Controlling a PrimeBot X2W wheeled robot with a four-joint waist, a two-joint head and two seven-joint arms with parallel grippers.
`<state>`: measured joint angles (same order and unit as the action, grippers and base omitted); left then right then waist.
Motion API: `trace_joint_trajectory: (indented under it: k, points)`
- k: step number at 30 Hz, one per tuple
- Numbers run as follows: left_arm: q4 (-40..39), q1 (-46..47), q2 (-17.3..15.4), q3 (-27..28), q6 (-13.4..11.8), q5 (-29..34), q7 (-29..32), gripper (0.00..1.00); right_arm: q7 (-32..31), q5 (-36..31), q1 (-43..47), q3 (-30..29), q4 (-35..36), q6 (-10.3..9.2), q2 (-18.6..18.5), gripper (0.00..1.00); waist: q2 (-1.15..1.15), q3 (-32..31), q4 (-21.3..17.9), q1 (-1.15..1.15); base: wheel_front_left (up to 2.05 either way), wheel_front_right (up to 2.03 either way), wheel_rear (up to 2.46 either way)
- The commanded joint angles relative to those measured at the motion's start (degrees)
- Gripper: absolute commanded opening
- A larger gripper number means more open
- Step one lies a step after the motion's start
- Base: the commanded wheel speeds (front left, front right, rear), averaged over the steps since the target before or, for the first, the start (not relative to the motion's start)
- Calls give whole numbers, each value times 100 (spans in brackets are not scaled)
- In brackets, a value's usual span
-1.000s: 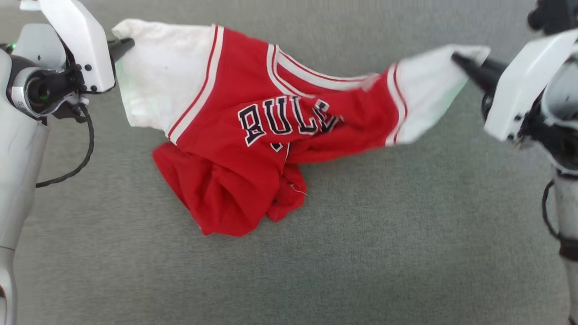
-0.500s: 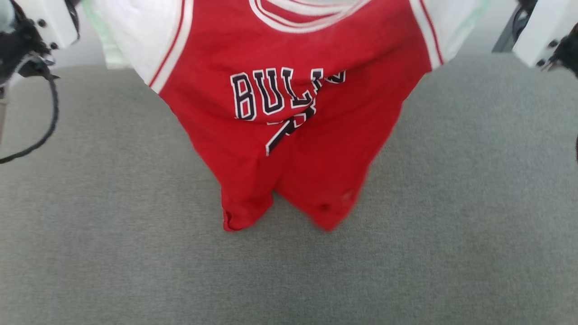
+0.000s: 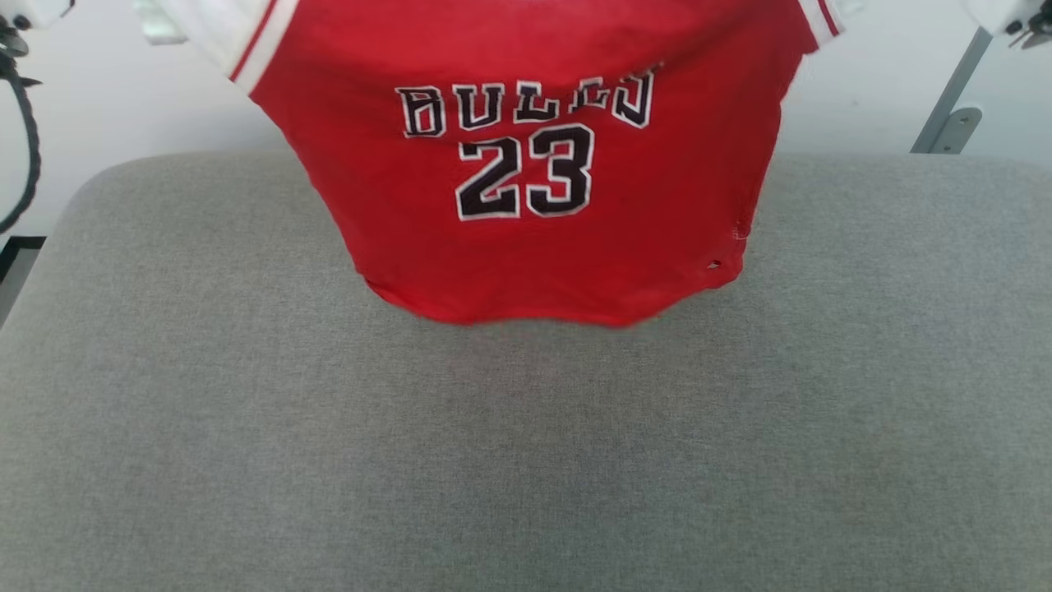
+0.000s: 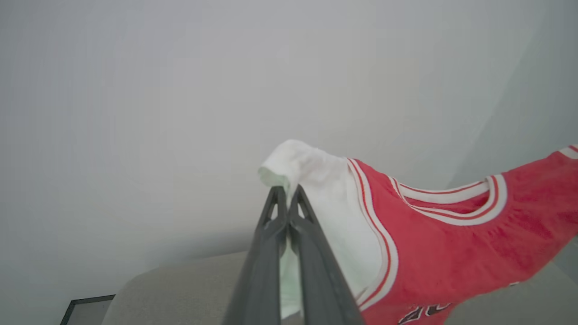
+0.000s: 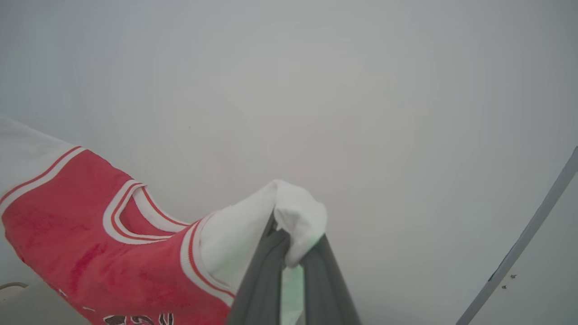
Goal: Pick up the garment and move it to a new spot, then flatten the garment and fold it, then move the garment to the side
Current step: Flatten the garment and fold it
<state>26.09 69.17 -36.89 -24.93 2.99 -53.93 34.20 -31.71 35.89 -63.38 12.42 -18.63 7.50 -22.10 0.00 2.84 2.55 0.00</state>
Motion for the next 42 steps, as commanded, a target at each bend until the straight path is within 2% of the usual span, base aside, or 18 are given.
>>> trace_joint_trajectory:
  k: [1,6,14,20,25,28,31,37,42]
  points:
    - [-33,86,-23,11,-31,34,-46,0,60,-51,-98,39,-21,-2,-34,0,0,20,6,0,0,0,0]
    - [-85,201,-15,50,-29,144,-295,0,329,-278,-394,80,-317,-2,-12,0,0,249,-1,0,0,0,0]
    - [504,930,244,-25,161,589,-1177,0,1594,-1224,-1347,40,-1280,-2,234,0,0,1115,-30,0,0,0,0]
    - [1125,1879,464,-128,323,1111,-2418,0,2897,-2186,-2219,-67,-2118,-3,478,0,0,1786,-25,0,0,0,0]
    - [1465,2590,561,-253,405,1575,-3767,0,4096,-3108,-2805,-420,-2618,-3,659,0,0,2130,27,0,0,0,0]
    - [1582,2807,604,-345,432,1745,-4544,0,4491,-3638,-3037,-519,-2791,-3,731,0,0,2248,93,0,0,0,0]
    - [1586,2743,641,-490,444,1598,-4823,0,4626,-3999,-2984,-388,-2927,-3,772,0,0,2309,155,0,0,0,0]
    - [1530,1974,377,-1055,449,1100,-4926,0,4670,-3836,-2500,-133,-3327,-3,834,0,0,2318,235,0,0,0,0]
    - [1524,1158,188,-1550,451,517,-4871,0,4426,-3115,-1868,345,-3615,-3,893,0,0,2204,256,0,0,0,0]
